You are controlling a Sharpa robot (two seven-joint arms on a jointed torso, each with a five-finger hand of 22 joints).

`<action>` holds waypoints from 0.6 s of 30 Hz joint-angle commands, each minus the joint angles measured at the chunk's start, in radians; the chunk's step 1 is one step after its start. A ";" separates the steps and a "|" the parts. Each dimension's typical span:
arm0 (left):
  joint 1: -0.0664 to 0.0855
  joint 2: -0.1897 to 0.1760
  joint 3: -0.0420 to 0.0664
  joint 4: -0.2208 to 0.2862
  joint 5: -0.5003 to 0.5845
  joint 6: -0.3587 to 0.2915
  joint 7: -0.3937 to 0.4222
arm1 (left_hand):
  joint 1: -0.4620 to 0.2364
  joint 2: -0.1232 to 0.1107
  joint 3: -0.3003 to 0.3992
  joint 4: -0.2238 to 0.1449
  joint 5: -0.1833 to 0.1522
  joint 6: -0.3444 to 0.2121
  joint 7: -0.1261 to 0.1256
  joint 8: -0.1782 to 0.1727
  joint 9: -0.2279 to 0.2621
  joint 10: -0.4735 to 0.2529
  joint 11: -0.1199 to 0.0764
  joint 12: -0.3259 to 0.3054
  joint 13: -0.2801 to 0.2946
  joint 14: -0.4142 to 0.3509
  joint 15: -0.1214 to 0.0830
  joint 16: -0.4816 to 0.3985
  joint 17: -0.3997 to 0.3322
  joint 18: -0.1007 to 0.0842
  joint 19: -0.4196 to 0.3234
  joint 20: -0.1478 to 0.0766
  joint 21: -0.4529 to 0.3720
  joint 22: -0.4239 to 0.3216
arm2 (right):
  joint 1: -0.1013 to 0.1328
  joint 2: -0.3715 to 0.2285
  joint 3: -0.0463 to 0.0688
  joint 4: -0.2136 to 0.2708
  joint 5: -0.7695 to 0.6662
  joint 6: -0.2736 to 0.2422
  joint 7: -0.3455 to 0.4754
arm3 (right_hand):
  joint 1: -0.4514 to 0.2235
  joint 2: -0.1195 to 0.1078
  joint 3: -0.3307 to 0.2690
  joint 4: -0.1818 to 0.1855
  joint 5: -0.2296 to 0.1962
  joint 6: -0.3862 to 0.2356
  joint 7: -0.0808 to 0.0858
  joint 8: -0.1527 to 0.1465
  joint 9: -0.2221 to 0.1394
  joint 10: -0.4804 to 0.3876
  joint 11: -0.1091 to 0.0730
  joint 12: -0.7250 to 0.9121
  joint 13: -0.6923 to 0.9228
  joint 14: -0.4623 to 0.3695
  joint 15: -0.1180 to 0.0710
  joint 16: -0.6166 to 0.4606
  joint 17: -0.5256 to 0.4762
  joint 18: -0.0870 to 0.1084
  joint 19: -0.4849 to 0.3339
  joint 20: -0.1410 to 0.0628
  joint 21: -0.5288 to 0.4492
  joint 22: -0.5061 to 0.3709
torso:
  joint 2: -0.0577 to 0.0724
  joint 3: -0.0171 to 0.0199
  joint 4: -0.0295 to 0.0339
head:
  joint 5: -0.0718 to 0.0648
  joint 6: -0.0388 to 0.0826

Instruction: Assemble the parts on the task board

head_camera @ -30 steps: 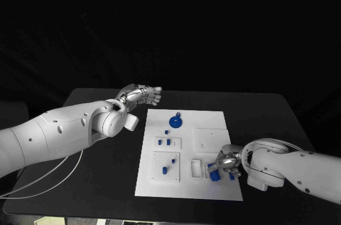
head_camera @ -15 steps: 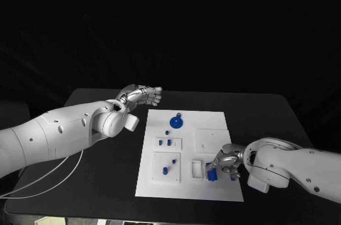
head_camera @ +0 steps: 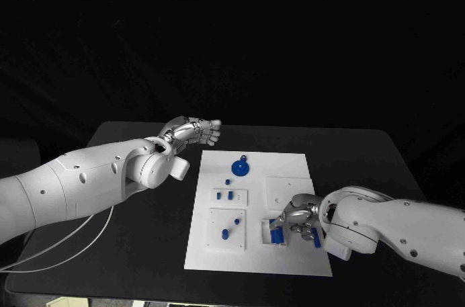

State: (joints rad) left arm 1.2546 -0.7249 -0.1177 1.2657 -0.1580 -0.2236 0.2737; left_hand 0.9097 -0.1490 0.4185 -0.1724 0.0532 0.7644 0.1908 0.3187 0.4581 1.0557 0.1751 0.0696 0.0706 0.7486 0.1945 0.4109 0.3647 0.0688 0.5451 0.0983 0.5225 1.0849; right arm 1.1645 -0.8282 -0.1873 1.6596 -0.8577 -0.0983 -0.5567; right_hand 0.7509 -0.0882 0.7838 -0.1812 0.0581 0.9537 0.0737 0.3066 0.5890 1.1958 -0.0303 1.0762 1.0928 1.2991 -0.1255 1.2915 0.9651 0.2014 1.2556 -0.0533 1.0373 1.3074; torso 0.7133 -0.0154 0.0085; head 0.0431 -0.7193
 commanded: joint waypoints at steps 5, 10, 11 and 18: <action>0.001 0.002 0.001 0.005 0.000 0.005 0.006 | -0.001 0.009 -0.007 -0.002 -0.003 0.001 0.003 0.004 0.001 -0.004 0.002 0.000 -0.001 0.006 0.002 -0.006 0.001 0.013 -0.006 -0.002 -0.005 0.002 | 0.000 0.030 -0.002 -0.024 -0.001 -0.007 -0.007 | -0.009 -0.002 -0.001 0.000 -0.005 0.095 0.007 -0.004 0.000 0.009 0.000 -0.006 -0.002 0.003 -0.007 -0.004 0.001 0.060 0.004 0.004 0.003 0.014 | 0.000 -0.0003 0.0012 | 0.003 -0.001; 0.001 -0.001 0.001 0.005 0.000 0.005 0.004 | -0.001 0.009 -0.007 -0.002 -0.003 0.001 0.003 0.004 0.001 -0.004 0.002 0.000 -0.001 0.006 0.002 -0.006 0.001 0.013 -0.006 -0.002 -0.005 0.002 | 0.000 0.033 -0.003 -0.027 0.001 -0.002 -0.011 | -0.012 -0.003 -0.001 0.002 -0.005 0.096 0.007 -0.005 -0.001 0.009 0.000 -0.006 -0.001 0.003 -0.007 -0.004 0.002 0.060 0.004 0.004 0.004 0.013 | 0.000 0.0001 -0.0002 | 0.007 -0.003; 0.001 -0.001 0.001 0.006 0.000 0.006 0.004 | -0.001 0.009 -0.008 -0.003 -0.003 0.001 0.003 0.004 0.001 -0.004 0.002 0.000 -0.001 0.006 0.002 -0.006 0.001 0.013 -0.006 -0.002 -0.005 0.002 | 0.000 0.034 -0.003 -0.027 0.000 0.001 -0.012 | -0.013 -0.003 -0.001 0.002 -0.005 0.096 0.007 -0.005 -0.001 0.009 0.000 -0.006 -0.001 0.003 -0.007 -0.004 0.002 0.060 0.004 0.004 0.004 0.013 | 0.000 0.0001 -0.0006 | 0.007 -0.004; 0.001 -0.001 0.001 0.006 0.000 0.006 0.003 | -0.001 0.010 -0.008 -0.003 -0.003 0.001 0.003 0.004 0.001 -0.005 0.002 0.000 -0.001 0.005 0.003 -0.007 0.001 0.013 -0.007 -0.002 -0.006 0.003 | 0.000 0.030 -0.004 -0.029 0.000 0.026 -0.018 | -0.017 -0.004 -0.002 0.004 -0.006 0.096 0.007 -0.006 -0.002 0.008 0.000 -0.006 -0.001 0.004 -0.008 -0.004 0.002 0.060 0.005 0.003 0.004 0.013 | 0.000 0.0004 -0.0006 | 0.009 -0.005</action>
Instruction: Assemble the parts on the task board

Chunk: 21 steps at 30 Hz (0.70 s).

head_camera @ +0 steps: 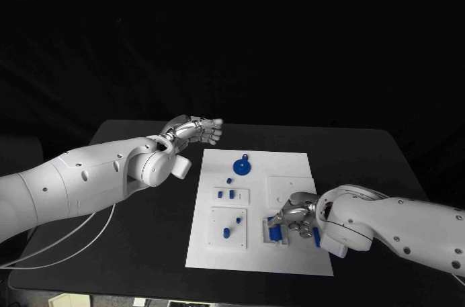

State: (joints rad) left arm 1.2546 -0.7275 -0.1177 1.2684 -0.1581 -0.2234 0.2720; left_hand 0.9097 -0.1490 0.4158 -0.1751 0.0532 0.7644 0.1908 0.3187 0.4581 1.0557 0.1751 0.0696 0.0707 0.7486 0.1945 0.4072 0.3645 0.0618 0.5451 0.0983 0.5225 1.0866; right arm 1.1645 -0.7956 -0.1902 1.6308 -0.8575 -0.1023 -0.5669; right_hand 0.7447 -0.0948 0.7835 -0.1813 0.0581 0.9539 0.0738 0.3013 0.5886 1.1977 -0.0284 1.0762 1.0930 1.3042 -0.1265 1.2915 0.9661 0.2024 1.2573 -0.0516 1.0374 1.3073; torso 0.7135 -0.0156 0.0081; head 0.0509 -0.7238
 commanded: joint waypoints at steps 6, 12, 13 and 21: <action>0.001 0.000 0.001 0.002 -0.001 0.007 0.003 | -0.001 0.010 -0.006 -0.001 -0.003 0.002 0.002 0.005 0.001 -0.005 0.002 0.000 -0.001 0.004 0.003 -0.004 0.001 0.020 -0.007 -0.002 -0.006 0.001 | 0.000 -0.006 -0.001 0.004 0.009 0.025 -0.005 | -0.014 0.003 -0.003 0.006 -0.006 0.097 0.007 -0.002 -0.003 0.006 -0.002 -0.007 -0.001 -0.001 -0.007 -0.004 0.001 0.059 0.003 0.001 0.005 0.013 | 0.000 0.0012 -0.0010 | 0.002 -0.002; 0.001 -0.001 0.001 0.002 -0.002 0.008 0.001 | -0.001 0.010 -0.006 -0.001 -0.003 0.002 0.002 0.005 0.001 -0.005 0.002 -0.001 -0.001 0.004 0.003 -0.004 0.001 0.020 -0.008 -0.002 -0.006 0.002 | -0.001 -0.012 -0.001 0.012 0.023 0.022 -0.001 | -0.015 0.003 -0.003 0.006 -0.005 0.098 0.007 -0.002 -0.003 0.006 -0.002 -0.007 -0.001 -0.001 -0.007 -0.004 0.002 0.059 0.004 0.001 0.005 0.013 | 0.000 0.0013 -0.0007 | 0.002 -0.002; 0.001 -0.001 0.001 0.002 -0.002 0.007 0.001 | -0.001 0.010 -0.006 -0.001 -0.003 0.002 0.002 0.005 0.001 -0.005 0.002 -0.001 -0.001 0.004 0.003 -0.004 0.001 0.020 -0.008 -0.002 -0.006 0.002 | -0.001 -0.012 -0.001 0.012 0.023 0.023 -0.001 | -0.015 0.002 -0.003 0.006 -0.005 0.098 0.006 -0.002 -0.003 0.006 -0.002 -0.007 -0.001 -0.001 -0.007 -0.004 0.002 0.059 0.004 0.001 0.005 0.013 | 0.000 0.0014 -0.0007 | 0.002 -0.002; 0.001 -0.001 0.001 0.002 -0.003 0.009 0.000 | -0.001 0.011 -0.007 -0.002 -0.003 0.002 0.002 0.005 0.001 -0.005 0.002 -0.001 -0.001 0.004 0.003 -0.004 0.001 0.020 -0.008 -0.002 -0.006 0.002 | -0.001 -0.015 -0.001 0.010 0.028 0.031 -0.003 | -0.016 0.001 -0.003 0.004 -0.004 0.101 0.006 -0.002 -0.003 0.007 -0.003 -0.006 0.000 -0.001 -0.007 -0.003 0.003 0.059 0.005 0.000 0.007 0.014 | 0.000 0.0002 -0.0001 | 0.001 -0.003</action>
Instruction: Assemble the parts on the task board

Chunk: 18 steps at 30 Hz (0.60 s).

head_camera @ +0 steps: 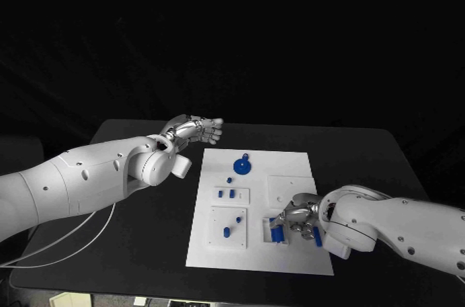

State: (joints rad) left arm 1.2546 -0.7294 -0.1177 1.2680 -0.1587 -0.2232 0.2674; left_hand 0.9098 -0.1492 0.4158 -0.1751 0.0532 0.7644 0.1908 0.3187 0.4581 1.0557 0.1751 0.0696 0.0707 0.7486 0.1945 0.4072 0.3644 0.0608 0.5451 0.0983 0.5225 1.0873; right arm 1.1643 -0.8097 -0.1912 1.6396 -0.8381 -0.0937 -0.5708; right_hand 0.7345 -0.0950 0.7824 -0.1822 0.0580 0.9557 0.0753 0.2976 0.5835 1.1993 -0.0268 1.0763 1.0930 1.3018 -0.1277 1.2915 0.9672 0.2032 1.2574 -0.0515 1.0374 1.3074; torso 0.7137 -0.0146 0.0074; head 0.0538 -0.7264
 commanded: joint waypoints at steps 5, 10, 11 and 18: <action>0.001 0.000 0.001 0.003 -0.003 0.008 0.003 | -0.001 0.011 -0.007 -0.002 -0.003 0.002 0.002 0.005 0.001 -0.005 0.002 -0.001 -0.001 0.004 0.003 -0.005 0.001 0.021 -0.008 -0.002 -0.006 0.002 | 0.000 0.001 0.000 0.000 0.008 0.033 -0.003 | -0.007 -0.001 -0.003 0.004 -0.004 0.100 0.004 0.001 0.001 0.005 -0.005 -0.006 0.000 0.002 -0.007 -0.003 0.002 0.059 0.006 0.000 0.008 0.014 | -0.001 -0.0006 0.0003 | 0.000 0.000; 0.001 0.000 0.001 0.003 -0.003 0.008 0.003 | -0.001 0.012 -0.007 -0.002 -0.003 0.002 0.002 0.005 0.001 -0.005 0.002 0.000 -0.001 0.004 0.003 -0.005 0.001 0.021 -0.008 -0.002 -0.007 0.002 | 0.000 0.003 0.000 -0.002 0.006 0.038 -0.004 | -0.009 -0.002 -0.005 0.004 -0.004 0.100 0.004 0.001 0.000 0.005 -0.005 -0.006 0.000 0.002 -0.007 -0.003 0.003 0.059 0.006 -0.001 0.009 0.014 | 0.000 -0.0007 0.0001 | 0.001 -0.001; 0.001 0.000 0.001 0.003 -0.004 0.008 0.002 | -0.001 0.012 -0.007 -0.002 -0.003 0.002 0.002 0.005 0.001 -0.005 0.002 0.000 -0.001 0.004 0.003 -0.005 0.001 0.021 -0.008 -0.002 -0.007 0.002 | 0.000 0.003 0.000 -0.003 0.003 0.041 -0.005 | -0.010 -0.002 -0.006 0.004 -0.004 0.100 0.004 0.000 0.000 0.005 -0.005 -0.006 0.000 0.002 -0.007 -0.003 0.003 0.059 0.006 -0.001 0.009 0.014 | 0.000 -0.0008 0.0001 | 0.001 -0.001; 0.001 -0.001 0.001 0.003 -0.004 0.007 0.002 | -0.001 0.012 -0.008 -0.002 -0.003 0.003 0.002 0.006 0.001 -0.005 0.002 0.000 -0.001 0.004 0.003 -0.005 0.001 0.021 -0.008 -0.002 -0.007 0.002 | 0.000 0.003 0.000 -0.004 0.008 0.038 -0.002 | -0.014 -0.006 -0.010 0.003 -0.004 0.101 0.004 -0.001 -0.001 0.004 -0.005 -0.007 0.001 0.002 -0.007 -0.003 0.004 0.059 0.006 -0.001 0.010 0.014 | 0.000 -0.0006 0.0005 | 0.002 -0.002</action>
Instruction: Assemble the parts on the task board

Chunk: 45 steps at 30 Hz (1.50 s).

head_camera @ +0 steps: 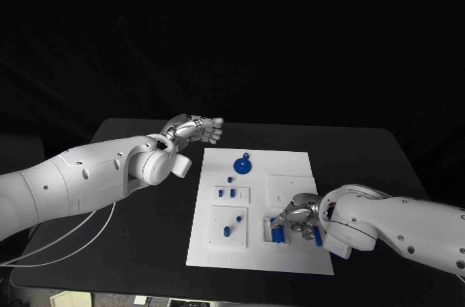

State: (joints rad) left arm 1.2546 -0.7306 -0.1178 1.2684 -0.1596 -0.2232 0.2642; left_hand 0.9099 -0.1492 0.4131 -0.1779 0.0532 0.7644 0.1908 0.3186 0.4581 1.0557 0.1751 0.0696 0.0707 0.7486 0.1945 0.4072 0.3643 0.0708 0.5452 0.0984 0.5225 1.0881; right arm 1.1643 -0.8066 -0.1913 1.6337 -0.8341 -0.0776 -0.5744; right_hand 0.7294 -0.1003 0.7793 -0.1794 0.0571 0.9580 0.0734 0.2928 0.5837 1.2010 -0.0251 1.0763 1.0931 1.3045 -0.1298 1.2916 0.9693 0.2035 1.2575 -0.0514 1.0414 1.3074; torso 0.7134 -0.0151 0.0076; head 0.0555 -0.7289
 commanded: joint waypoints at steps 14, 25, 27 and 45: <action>0.001 0.000 0.001 0.002 -0.005 0.007 0.003 | -0.002 0.013 -0.006 0.000 -0.003 0.003 0.002 0.006 0.001 -0.005 0.002 0.000 -0.001 0.005 0.003 -0.005 0.002 0.011 -0.008 -0.002 -0.007 0.002 | 0.000 0.005 0.000 -0.003 -0.006 0.020 -0.002 | -0.013 -0.001 -0.013 -0.002 -0.003 0.100 0.006 0.002 -0.002 0.002 -0.007 -0.007 0.002 -0.001 -0.005 -0.003 0.003 0.058 0.006 -0.003 0.008 0.015 | 0.000 0.0002 -0.0002 | 0.001 -0.001; 0.001 -0.003 0.001 0.003 -0.005 0.008 0.002 | -0.001 0.014 -0.006 -0.001 -0.003 0.003 0.002 0.006 0.001 -0.006 0.002 0.000 -0.001 0.005 0.003 -0.006 0.002 0.011 -0.008 -0.002 -0.007 0.003 | -0.001 0.010 0.000 -0.009 -0.015 0.012 -0.002 | -0.035 -0.034 -0.030 0.010 -0.008 0.100 0.005 -0.001 -0.004 -0.001 -0.008 -0.007 0.004 -0.002 -0.007 -0.005 0.005 0.058 0.006 -0.007 0.009 0.013 | 0.000 0.0004 0.0002 | 0.002 0.000; 0.001 -0.003 0.001 0.003 -0.005 0.008 0.001 | -0.001 0.014 -0.006 -0.001 -0.003 0.003 0.002 0.006 0.000 -0.006 0.002 0.000 -0.001 0.005 0.003 -0.006 0.002 0.011 -0.008 -0.002 -0.007 0.003 | -0.001 0.011 -0.001 -0.009 -0.015 0.019 -0.003 | -0.035 -0.042 -0.031 0.012 -0.008 0.100 0.004 -0.002 -0.004 -0.001 -0.009 -0.008 0.005 -0.002 -0.008 -0.005 0.006 0.058 0.006 -0.009 0.009 0.013 | 0.000 0.0001 -0.0002 | 0.002 0.000; 0.001 -0.003 0.000 0.003 -0.006 0.008 0.000 | -0.001 0.014 -0.007 -0.002 -0.003 0.002 0.002 0.006 0.000 -0.005 0.002 0.000 -0.001 0.005 0.003 -0.006 0.002 0.011 -0.008 -0.002 -0.008 0.004 | -0.002 0.017 -0.004 -0.019 -0.057 0.026 -0.008 | -0.031 -0.058 -0.039 0.011 -0.008 0.096 0.005 -0.004 -0.004 -0.004 -0.008 -0.009 0.006 -0.003 -0.008 -0.007 0.006 0.058 0.006 -0.013 0.008 0.011 | 0.000 0.0001 0.0002 | 0.004 -0.003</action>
State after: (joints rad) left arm 1.2546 -0.7344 -0.1180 1.2685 -0.1615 -0.2231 0.2582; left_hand 0.9065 -0.1459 0.4104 -0.1807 0.0532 0.7644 0.1908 0.3186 0.4580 1.0557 0.1751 0.0696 0.0707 0.7486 0.1945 0.4071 0.3648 0.0618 0.5452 0.0984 0.5187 1.0904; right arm 1.1634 -0.7899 -0.1952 1.6144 -0.8614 -0.0648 -0.5800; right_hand 0.7006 -0.1504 0.7464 -0.1683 0.0494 1.0229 0.0471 0.2893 0.5793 1.2047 -0.0322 1.0724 1.0980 1.3017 -0.1317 1.2876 0.9744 0.2162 1.2663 -0.0573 1.0452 1.3074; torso 0.7133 -0.0151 0.0078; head 0.0594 -0.7313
